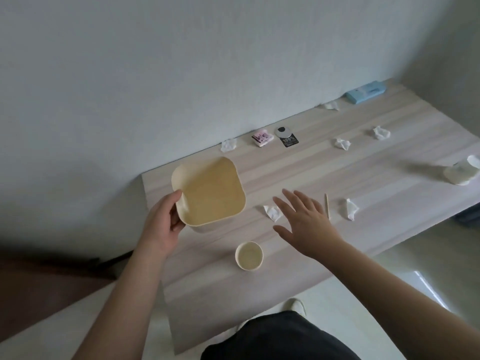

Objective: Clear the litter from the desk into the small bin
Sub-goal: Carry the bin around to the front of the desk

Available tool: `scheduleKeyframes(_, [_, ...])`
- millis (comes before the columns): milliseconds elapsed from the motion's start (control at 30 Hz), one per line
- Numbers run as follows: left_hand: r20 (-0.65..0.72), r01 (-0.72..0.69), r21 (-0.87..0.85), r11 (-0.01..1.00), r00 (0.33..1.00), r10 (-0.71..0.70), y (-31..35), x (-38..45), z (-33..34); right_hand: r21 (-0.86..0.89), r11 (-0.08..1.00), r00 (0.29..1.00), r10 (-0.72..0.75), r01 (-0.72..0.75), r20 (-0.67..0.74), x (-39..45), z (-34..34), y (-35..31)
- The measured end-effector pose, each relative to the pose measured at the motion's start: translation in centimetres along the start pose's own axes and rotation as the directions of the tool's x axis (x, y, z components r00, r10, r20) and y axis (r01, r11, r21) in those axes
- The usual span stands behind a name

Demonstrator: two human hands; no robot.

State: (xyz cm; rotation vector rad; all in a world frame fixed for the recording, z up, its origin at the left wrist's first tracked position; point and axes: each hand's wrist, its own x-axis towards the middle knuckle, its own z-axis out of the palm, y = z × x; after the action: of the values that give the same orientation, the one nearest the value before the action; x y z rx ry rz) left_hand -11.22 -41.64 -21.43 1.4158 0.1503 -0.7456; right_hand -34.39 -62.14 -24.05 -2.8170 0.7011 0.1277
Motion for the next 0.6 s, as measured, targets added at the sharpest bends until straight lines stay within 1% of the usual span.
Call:
scheduleKeyframes(133, [-0.102,0.000,-0.049,0.999,0.995,-0.005,-0.5,-0.6,-1.5,0.054,0.992,0.992,-0.115,0.113,0.044,1.8,0.8,-1.4])
scheduleKeyframes(233, [-0.151,-0.022,-0.046,0.999,0.988,0.015,-1.3,-1.2,-2.8,0.071,0.975,0.970,-0.216,0.210,0.108,2.4,2.0,-2.7])
scheduleKeyframes(300, [-0.166,-0.047,-0.036,0.998,0.985,0.041,-1.8,-1.7,-3.6,0.071,0.959,0.942,-0.282,0.274,0.181,2.5,3.1,-3.6])
scheduleKeyframes(400, [-0.196,-0.069,-0.012,0.998,0.978,0.066,-2.9,-2.5,-4.8,0.089,0.922,0.871,-0.385,0.376,0.305,2.5,4.9,-4.6])
scheduleKeyframes(500, [-0.250,-0.029,-0.016,0.999,0.968,0.024,-4.4,-3.4,-6.3,0.079,0.902,0.827,-0.421,0.424,0.371,2.4,6.5,-5.3])
scheduleKeyframes(600, [-0.270,0.014,-0.051,0.999,0.962,-0.027,-5.9,-4.2,-7.9,0.063,0.904,0.817,-0.411,0.424,0.405,2.2,7.9,-5.8])
